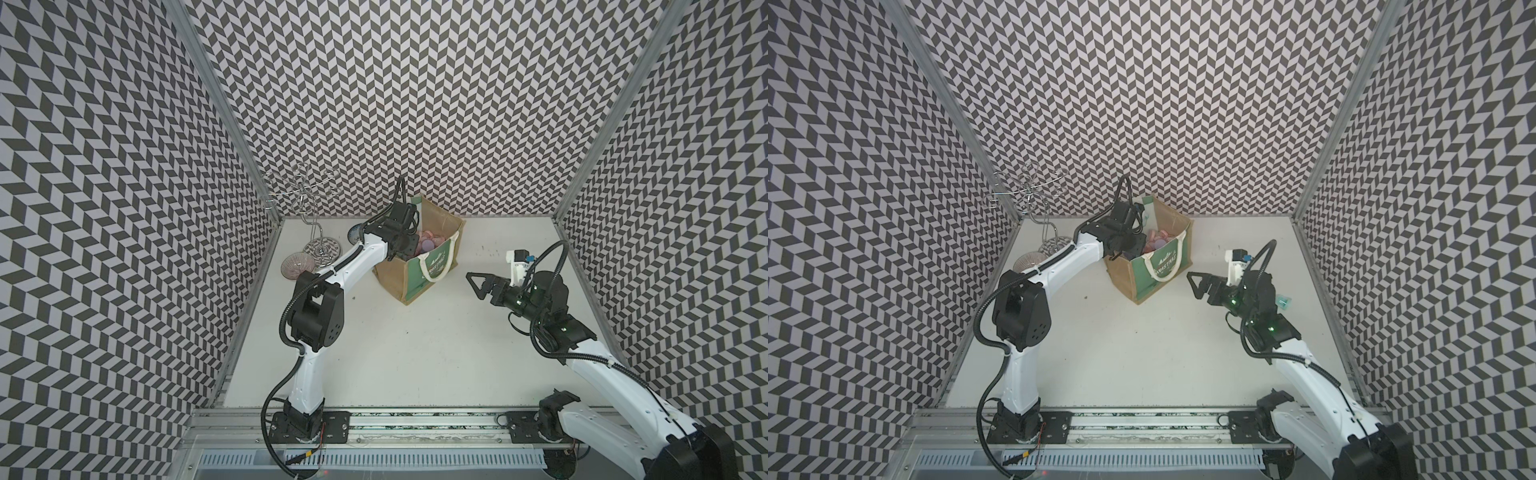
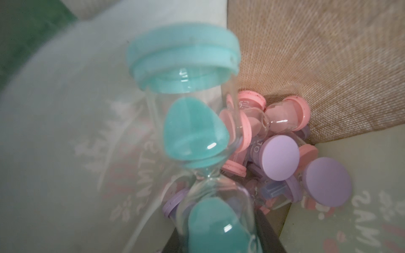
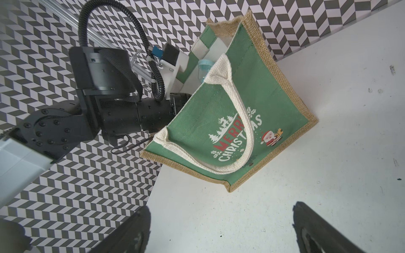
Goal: Put the hourglass into the canvas bag
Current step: Place the hourglass in the canvas bag.
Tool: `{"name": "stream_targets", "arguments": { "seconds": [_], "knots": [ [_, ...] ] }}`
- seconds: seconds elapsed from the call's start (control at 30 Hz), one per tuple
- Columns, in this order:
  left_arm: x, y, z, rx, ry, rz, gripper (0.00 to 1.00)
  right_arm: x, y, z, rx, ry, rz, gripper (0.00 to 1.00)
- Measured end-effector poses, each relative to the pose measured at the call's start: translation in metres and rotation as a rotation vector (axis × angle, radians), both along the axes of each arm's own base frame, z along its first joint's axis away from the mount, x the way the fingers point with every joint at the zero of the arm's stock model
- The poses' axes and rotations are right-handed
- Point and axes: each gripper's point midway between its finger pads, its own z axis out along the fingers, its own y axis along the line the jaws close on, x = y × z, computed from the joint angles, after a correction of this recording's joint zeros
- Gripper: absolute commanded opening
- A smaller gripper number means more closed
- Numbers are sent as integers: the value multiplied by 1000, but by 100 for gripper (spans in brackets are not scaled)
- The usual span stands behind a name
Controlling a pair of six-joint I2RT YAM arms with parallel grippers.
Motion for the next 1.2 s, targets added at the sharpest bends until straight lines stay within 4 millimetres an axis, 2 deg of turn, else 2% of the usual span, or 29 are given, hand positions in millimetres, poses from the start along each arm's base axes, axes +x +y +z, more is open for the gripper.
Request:
{"name": "stream_targets", "arguments": {
  "seconds": [0.13, 0.33, 0.57, 0.67, 0.77, 1.0, 1.07, 1.2],
  "knots": [
    [-2, 1, -9, 13, 22, -1, 45, 0, -1, 0, -1, 1, -4, 99],
    [-2, 1, -9, 13, 23, -1, 51, 3, -4, -1, -9, 2, -27, 99],
    [-3, 1, 5, -2, 2, -3, 59, 7, -12, -8, -33, 27, -76, 99],
    [-6, 1, 24, -27, -27, -4, 62, 12, -19, -9, -49, 45, -121, 99],
    [-15, 4, 53, -69, -72, -5, 67, 22, -32, -9, -78, 70, -199, 99],
    [-53, 10, 125, -230, -200, -25, 75, 44, -84, -18, -138, 157, -452, 99],
    [-68, 10, 136, -280, -222, -36, 75, 48, -101, -27, -155, 193, -523, 99],
    [-98, 9, 148, -362, -258, -70, 86, 54, -140, -50, -182, 275, -675, 99]
  ]
}}
